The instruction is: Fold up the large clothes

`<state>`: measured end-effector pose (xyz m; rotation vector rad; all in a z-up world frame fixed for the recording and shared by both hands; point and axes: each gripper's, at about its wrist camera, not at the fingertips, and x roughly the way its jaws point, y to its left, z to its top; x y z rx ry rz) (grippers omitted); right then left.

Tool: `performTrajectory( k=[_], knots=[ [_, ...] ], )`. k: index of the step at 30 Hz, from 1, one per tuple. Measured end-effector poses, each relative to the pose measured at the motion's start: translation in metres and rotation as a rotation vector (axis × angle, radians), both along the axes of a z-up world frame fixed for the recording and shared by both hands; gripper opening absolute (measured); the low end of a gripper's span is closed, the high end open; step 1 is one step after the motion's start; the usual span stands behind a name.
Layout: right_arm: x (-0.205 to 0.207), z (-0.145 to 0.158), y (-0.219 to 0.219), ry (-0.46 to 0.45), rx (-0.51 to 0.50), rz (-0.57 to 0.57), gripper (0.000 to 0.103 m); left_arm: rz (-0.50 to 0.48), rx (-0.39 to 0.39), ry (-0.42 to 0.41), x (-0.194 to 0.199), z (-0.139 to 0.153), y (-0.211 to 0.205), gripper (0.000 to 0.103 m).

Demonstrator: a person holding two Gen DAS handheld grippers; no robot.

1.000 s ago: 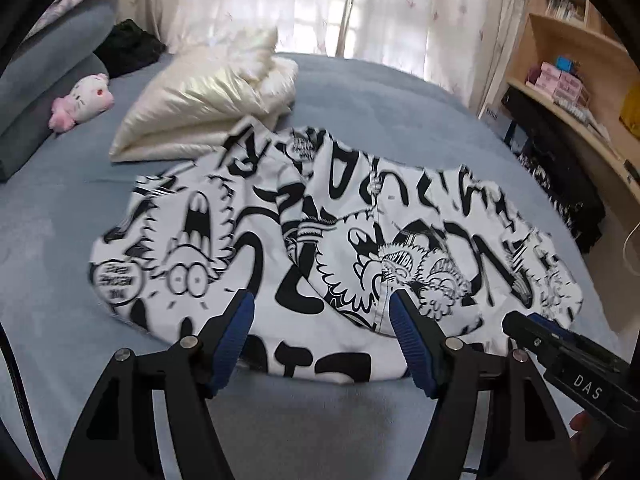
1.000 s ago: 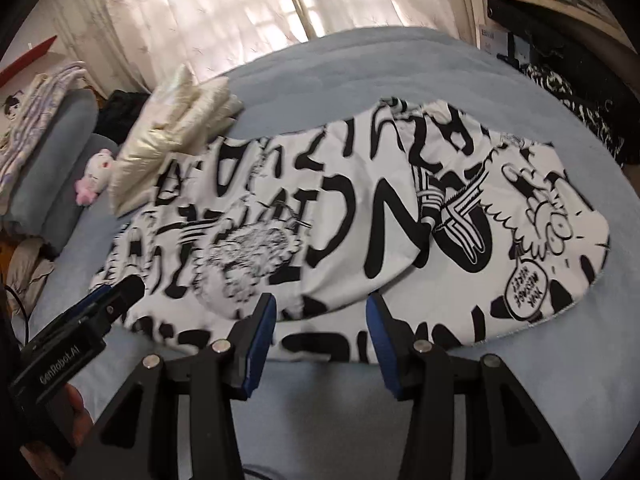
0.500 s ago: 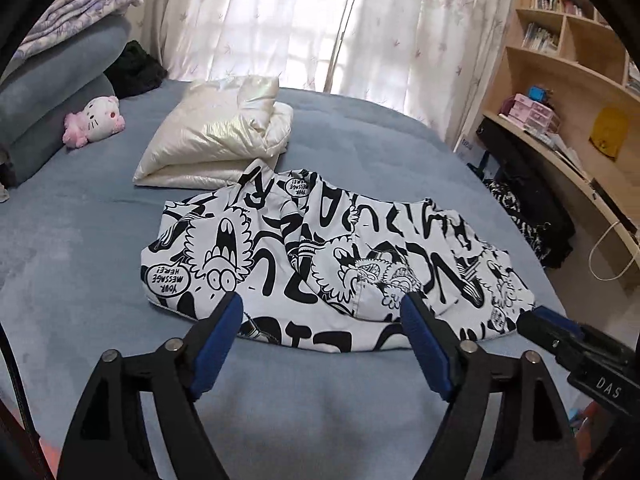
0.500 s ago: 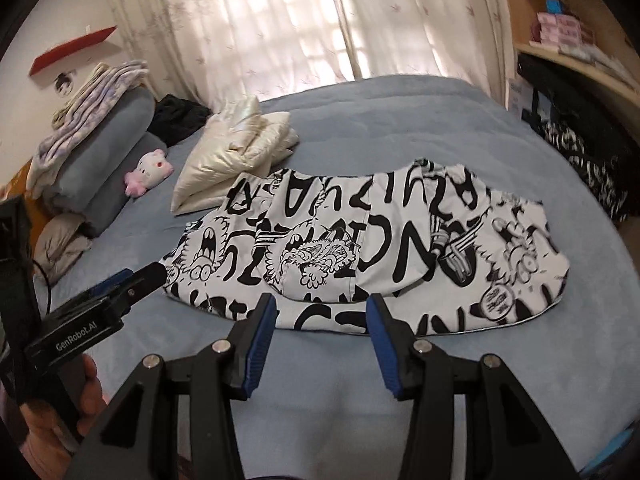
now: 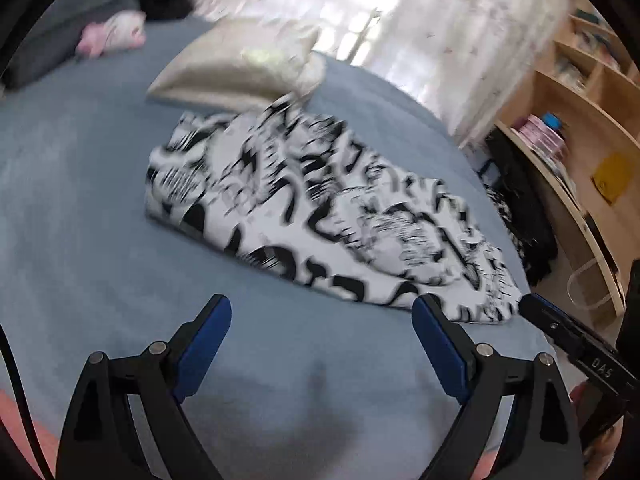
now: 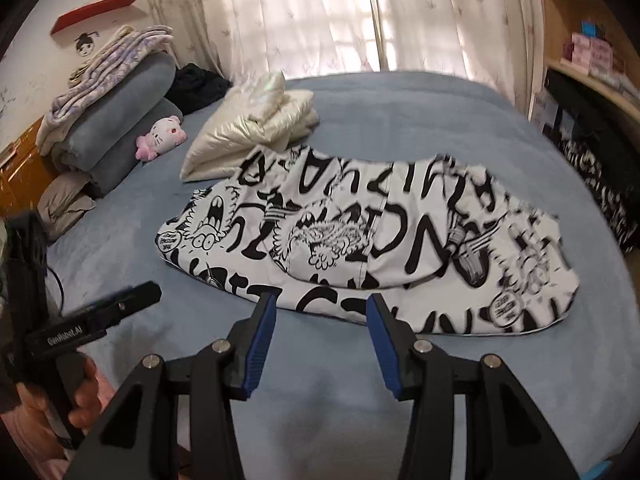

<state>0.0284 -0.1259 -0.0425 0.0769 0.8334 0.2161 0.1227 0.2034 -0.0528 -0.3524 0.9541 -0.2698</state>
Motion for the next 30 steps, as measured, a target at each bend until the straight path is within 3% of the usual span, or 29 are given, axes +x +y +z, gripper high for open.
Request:
performTrajectory(
  k=[3,11,15,30],
  knots=[
    [0.013,-0.012,-0.001,0.003,0.006,-0.03,0.047,0.048,-0.025,0.024,0.008,-0.024,0.01,0.091],
    [0.04,-0.025,-0.004,-0.003,0.059,-0.056,0.047,0.123,-0.187,0.131,0.03,-0.076,0.023,0.091],
    [0.052,-0.035,-0.003,0.022,0.071,-0.059,0.047,0.137,-0.219,0.091,0.039,-0.082,0.022,0.091],
    [0.077,-0.046,-0.002,0.035,0.101,-0.069,0.047,0.202,-0.324,0.075,0.111,-0.101,0.019,0.09]
  ],
)
